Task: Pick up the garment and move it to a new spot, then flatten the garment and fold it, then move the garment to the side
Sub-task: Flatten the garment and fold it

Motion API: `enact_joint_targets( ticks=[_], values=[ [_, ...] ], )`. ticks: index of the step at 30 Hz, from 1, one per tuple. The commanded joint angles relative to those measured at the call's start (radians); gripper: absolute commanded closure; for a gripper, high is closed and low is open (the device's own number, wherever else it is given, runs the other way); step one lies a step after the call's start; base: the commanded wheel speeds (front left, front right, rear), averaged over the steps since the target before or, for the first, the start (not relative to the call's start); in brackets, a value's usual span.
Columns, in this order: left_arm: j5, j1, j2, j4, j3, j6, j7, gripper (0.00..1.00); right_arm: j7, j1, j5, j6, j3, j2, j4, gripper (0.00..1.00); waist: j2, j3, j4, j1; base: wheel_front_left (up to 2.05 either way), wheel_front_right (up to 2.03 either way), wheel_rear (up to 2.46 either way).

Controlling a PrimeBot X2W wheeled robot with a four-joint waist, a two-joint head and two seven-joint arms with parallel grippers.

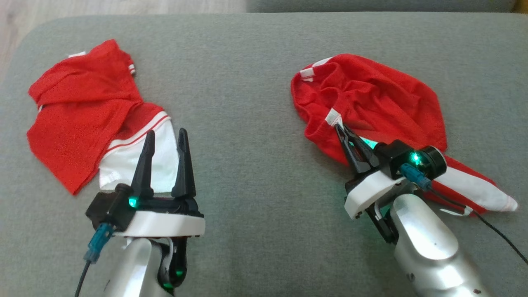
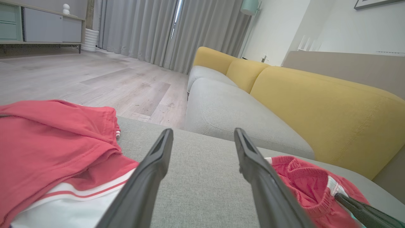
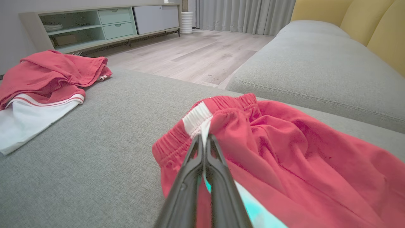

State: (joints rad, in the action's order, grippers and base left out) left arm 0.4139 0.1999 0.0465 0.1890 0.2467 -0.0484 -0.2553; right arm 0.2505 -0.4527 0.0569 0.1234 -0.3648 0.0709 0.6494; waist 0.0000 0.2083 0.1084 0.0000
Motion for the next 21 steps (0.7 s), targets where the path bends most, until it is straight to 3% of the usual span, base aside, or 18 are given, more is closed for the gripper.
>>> enact_joint_targets(
  ticks=[1, 9, 21],
  values=[
    [-0.006, 0.034, 0.004, -0.026, -0.037, -0.003, -0.006, 0.00, 0.011, 0.001, 0.006, 0.007, -0.016, -0.019, -0.030, 0.00, 0.0000, -0.004, -0.014, 0.0000, 0.00, 0.00, 0.00],
    [-0.028, 0.040, 0.004, -0.020, -0.054, -0.018, -0.006, 0.00, 0.011, 0.031, 0.041, 0.007, 0.049, -0.020, -0.114, 0.00, 0.0000, -0.021, -0.087, 0.0000, 0.00, 0.00, 0.00],
    [-0.061, 0.059, 0.004, -0.002, -0.073, -0.053, -0.006, 0.00, 0.011, 0.262, 0.047, 0.007, 0.293, -0.020, -0.371, 0.00, 0.0000, -0.054, -0.246, 0.0000, 0.00, 0.00, 0.00]
  ],
)
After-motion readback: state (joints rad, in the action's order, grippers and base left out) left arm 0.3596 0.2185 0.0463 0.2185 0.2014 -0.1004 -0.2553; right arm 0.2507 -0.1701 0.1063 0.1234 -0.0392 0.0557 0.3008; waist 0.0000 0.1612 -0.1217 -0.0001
